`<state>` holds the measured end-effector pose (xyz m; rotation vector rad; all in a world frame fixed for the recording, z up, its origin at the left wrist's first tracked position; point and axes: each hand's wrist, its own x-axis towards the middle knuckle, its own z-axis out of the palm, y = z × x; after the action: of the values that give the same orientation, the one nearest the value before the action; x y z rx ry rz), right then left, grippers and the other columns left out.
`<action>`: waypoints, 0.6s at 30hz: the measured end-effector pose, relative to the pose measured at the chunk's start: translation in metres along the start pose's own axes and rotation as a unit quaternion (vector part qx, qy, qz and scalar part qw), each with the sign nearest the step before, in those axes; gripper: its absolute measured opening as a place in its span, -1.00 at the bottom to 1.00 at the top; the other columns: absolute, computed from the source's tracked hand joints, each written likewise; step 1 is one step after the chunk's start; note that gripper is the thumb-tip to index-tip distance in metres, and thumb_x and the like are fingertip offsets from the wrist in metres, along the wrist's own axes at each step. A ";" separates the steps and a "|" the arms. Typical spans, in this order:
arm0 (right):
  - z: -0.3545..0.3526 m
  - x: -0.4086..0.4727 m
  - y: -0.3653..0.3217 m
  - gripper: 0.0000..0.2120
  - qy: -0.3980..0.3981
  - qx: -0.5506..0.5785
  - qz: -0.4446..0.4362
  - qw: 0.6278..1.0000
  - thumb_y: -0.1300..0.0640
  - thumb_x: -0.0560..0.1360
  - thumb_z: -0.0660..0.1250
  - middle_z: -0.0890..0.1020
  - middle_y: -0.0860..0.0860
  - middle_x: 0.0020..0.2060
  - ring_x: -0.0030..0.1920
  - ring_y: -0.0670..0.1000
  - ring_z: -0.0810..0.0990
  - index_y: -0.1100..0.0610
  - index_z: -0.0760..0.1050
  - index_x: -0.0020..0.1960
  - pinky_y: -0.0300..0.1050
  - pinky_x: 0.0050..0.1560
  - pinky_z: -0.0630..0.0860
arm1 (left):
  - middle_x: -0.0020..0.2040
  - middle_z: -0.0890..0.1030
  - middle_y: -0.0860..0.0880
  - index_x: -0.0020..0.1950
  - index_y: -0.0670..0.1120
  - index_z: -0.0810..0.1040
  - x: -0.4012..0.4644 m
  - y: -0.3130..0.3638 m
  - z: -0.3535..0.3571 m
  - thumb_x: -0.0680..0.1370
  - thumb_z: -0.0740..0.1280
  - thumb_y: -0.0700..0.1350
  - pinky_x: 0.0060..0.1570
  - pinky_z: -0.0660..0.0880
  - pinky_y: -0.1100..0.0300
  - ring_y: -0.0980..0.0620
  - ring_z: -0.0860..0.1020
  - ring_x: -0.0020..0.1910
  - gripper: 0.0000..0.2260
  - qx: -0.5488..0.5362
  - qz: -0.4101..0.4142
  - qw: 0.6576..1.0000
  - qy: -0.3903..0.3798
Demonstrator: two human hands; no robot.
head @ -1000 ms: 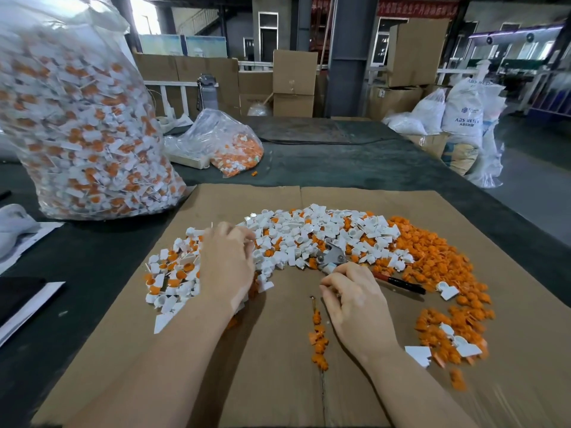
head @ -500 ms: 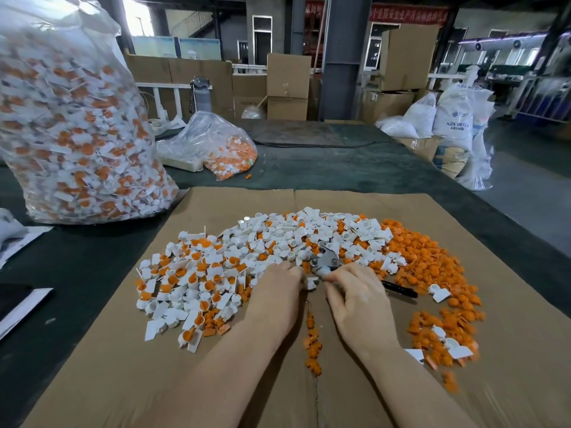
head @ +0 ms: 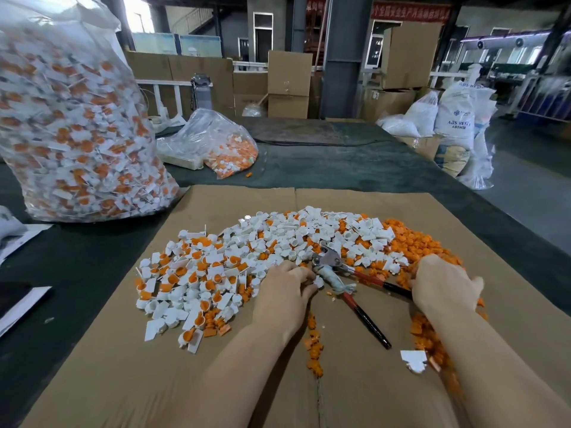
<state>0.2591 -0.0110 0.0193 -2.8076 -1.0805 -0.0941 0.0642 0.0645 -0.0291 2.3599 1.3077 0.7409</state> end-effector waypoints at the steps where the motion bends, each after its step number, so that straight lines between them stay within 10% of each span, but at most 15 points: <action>1: 0.000 0.000 0.000 -0.90 0.005 -0.006 -0.004 1.000 0.25 0.51 0.26 0.56 0.05 -0.18 0.01 0.11 0.49 0.11 0.48 -0.16 0.14 0.24 0.26 | 0.14 0.49 0.05 0.23 0.05 0.54 0.000 -0.001 0.000 0.58 0.25 0.02 0.08 0.30 0.28 0.06 0.39 0.18 -0.75 -0.008 -0.003 1.000 0.001; 8: 0.002 -0.018 -0.025 -0.94 0.130 0.147 -0.155 0.968 0.15 0.55 0.26 0.51 0.01 -0.21 -0.19 -0.02 0.46 0.13 0.41 -0.05 -0.17 -0.23 0.43 | 0.15 0.49 0.03 0.30 0.03 0.50 0.001 -0.002 0.001 0.59 0.22 0.06 0.08 0.28 0.26 0.05 0.38 0.19 -0.69 -0.039 -0.018 0.999 0.009; 18: 0.031 -0.057 -0.064 -0.95 0.129 0.355 -0.266 0.887 0.27 0.46 0.39 0.61 0.08 -0.20 -0.22 -0.05 0.51 0.24 0.60 -0.09 -0.26 -0.18 0.42 | -0.04 0.40 0.08 0.23 0.06 0.57 0.005 0.000 0.004 0.59 0.21 0.07 -0.06 0.27 0.29 0.14 0.34 0.00 -0.73 -0.033 -0.042 0.998 0.017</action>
<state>0.1737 0.0027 -0.0107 -1.7557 -1.4187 -0.0960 0.0689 0.0691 -0.0311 2.2366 1.3657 0.7884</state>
